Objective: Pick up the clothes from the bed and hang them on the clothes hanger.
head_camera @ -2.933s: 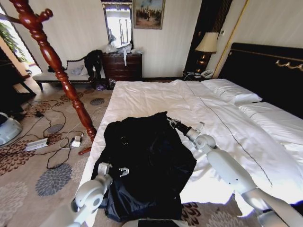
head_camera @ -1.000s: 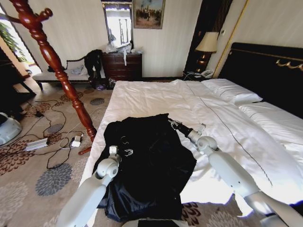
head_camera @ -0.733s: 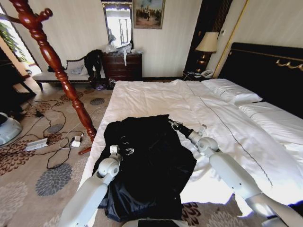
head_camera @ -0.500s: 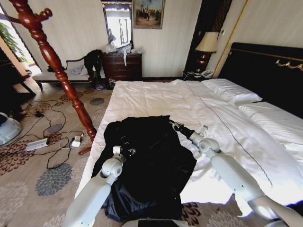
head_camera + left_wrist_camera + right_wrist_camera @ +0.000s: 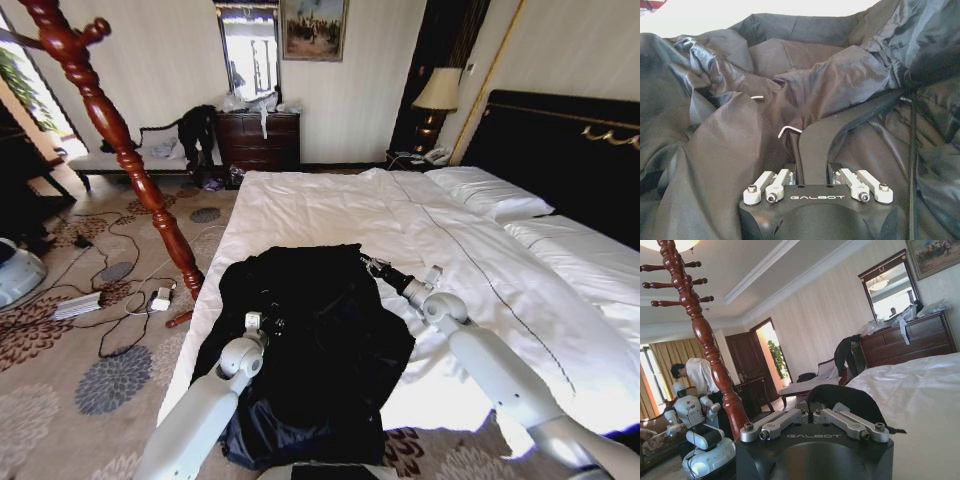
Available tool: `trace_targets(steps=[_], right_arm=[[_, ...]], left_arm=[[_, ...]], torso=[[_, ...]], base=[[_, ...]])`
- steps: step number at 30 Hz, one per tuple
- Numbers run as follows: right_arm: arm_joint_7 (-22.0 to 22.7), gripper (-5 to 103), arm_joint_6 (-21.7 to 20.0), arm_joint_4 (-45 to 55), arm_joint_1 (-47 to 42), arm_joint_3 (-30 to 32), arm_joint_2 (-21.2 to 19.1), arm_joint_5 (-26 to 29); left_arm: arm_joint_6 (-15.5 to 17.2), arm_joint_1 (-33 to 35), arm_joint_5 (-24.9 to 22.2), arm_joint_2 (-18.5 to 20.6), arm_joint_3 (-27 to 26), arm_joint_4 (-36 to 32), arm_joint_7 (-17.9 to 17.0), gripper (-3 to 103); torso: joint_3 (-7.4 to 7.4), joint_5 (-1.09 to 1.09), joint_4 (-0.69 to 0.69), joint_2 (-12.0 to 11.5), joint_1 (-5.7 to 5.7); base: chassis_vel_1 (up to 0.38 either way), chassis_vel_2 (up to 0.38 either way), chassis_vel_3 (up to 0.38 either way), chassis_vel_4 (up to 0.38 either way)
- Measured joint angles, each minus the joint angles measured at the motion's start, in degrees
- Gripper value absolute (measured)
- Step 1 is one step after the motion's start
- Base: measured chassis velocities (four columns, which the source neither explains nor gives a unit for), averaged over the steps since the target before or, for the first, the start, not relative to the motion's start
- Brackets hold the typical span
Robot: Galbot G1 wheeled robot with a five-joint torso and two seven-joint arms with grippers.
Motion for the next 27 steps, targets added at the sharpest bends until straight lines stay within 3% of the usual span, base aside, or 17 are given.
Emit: trace_targets(steps=[3, 17, 21, 27], right_arm=[[0.0, 0, 0.0, 0.0, 0.1, 0.0, 0.0, 0.0], [-0.1, 0, 0.0, -0.5, 0.4, -0.2, 0.2, 0.1], [-0.1, 0, 0.1, -0.7, 0.6, -0.2, 0.2, 0.0], [-0.8, 0, 0.7, -0.6, 2.1, -1.2, 0.3, 0.6]], left_arm=[[-0.6, -0.3, 0.0, 0.3, -0.3, -0.6, 0.4, 28], [-5.4, -0.8, 4.9, 5.8, -1.5, -6.0, 5.8, 28], [-7.8, 0.4, 9.4, 10.1, -1.9, -8.3, 10.0, 28], [-9.1, -0.9, 13.2, 14.9, -1.1, -7.3, 13.6, 28]], torso=[[0.0, 0.0, -0.01, 0.0, 0.0], [0.0, -0.01, 0.0, 0.0, 0.0], [0.0, -0.01, 0.0, 0.0, 0.0], [0.0, 0.0, 0.01, 0.0, 0.0]], base=[[0.0, 0.0, 0.0, 0.0], [0.0, 0.0, 0.0, 0.0], [0.0, 0.0, 0.0, 0.0], [0.0, 0.0, 0.0, 0.0]])
